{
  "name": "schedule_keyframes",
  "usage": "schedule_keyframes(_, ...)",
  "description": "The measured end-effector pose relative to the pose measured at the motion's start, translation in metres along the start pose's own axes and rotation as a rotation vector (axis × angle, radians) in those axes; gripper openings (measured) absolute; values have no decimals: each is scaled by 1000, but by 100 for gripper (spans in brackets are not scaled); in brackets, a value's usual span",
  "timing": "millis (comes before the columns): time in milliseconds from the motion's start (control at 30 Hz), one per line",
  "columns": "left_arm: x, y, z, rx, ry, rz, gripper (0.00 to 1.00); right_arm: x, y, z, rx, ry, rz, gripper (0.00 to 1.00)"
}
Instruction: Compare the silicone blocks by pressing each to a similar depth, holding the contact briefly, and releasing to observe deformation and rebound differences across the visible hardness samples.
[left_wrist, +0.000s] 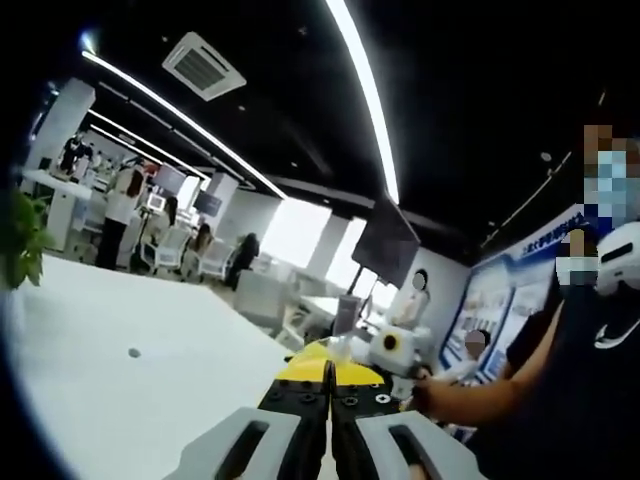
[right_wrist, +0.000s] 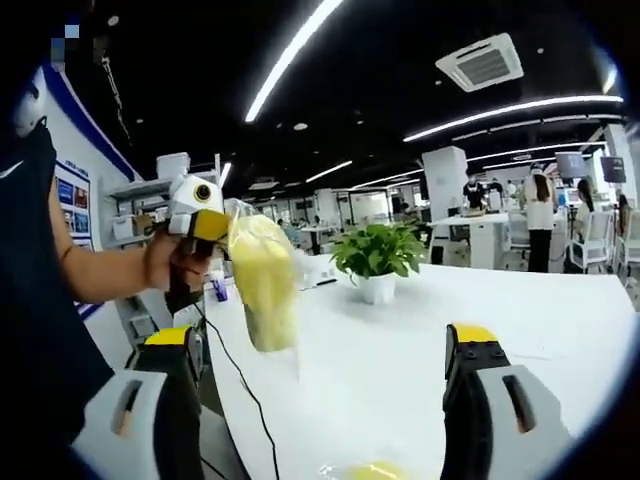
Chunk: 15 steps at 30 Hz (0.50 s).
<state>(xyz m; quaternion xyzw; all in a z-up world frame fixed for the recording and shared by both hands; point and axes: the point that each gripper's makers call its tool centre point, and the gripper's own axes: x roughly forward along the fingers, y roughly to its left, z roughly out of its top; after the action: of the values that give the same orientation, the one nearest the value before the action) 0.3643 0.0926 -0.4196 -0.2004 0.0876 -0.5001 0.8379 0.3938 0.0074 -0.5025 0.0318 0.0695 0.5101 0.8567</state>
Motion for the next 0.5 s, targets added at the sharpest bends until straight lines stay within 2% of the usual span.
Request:
schedule_keyframes(100, 0, 4, 0, -9, -4, 15, 0, -9, -16, -8, -2, 4, -53, 96)
schedule_keyframes(167, 0, 8, -1, -16, -3, 22, 0, -16, -24, -15, -41, 21, -93, 96)
schedule_keyframes(233, -1, 9, -2, -20, 2, 24, 0, -21, -25, -21, -36, 19, -95, 96)
schedule_keyframes(367, -2, 14, -4, -41, 6, 21, 0, -41, -41, -45, -67, 63, -163, 96)
schedule_keyframes(500, -1, 16, -4, -46, 4, 27, 0, -63, -49, -68, -20, 74, -197, 96)
